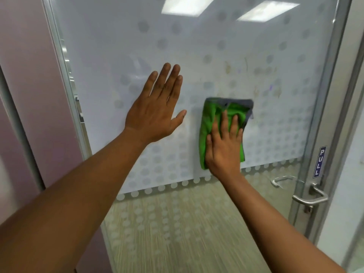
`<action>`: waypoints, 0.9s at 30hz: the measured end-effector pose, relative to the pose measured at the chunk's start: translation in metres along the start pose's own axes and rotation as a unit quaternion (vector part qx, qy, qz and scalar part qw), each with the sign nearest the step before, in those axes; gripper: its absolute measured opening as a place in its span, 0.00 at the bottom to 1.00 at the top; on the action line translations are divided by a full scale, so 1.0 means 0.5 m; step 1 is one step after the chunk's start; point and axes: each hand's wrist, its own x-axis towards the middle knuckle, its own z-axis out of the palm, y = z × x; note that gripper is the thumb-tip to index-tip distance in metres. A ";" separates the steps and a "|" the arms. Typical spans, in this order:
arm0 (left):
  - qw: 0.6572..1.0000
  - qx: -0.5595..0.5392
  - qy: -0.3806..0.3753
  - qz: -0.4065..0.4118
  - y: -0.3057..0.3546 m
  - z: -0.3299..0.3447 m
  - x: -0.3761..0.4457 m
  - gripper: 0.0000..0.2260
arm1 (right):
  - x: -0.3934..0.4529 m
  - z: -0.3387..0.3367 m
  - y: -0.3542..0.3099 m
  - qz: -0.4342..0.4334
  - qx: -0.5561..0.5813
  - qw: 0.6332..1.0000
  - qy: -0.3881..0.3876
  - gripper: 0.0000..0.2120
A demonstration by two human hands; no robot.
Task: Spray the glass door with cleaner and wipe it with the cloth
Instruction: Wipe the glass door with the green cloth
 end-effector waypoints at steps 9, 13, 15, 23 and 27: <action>1.000 0.005 0.000 0.005 0.000 0.001 -0.001 0.33 | 0.011 -0.003 -0.066 -0.049 0.006 0.999 -0.020 0.27; 1.000 0.008 -0.001 0.000 0.001 0.002 -0.002 0.33 | 0.009 -0.019 -0.023 -0.014 -0.023 0.999 -0.033 0.28; 1.000 0.004 -0.004 -0.001 0.002 0.002 -0.001 0.33 | 0.055 -0.032 -0.039 -0.003 -0.016 1.000 -0.014 0.29; 1.000 -0.002 0.005 -0.010 0.003 0.006 -0.001 0.34 | 0.112 -0.040 -0.101 0.004 0.001 1.000 0.013 0.30; 1.000 -0.002 0.010 -0.016 0.005 0.006 -0.002 0.34 | 0.135 -0.048 -0.093 -0.022 -0.031 0.999 0.013 0.30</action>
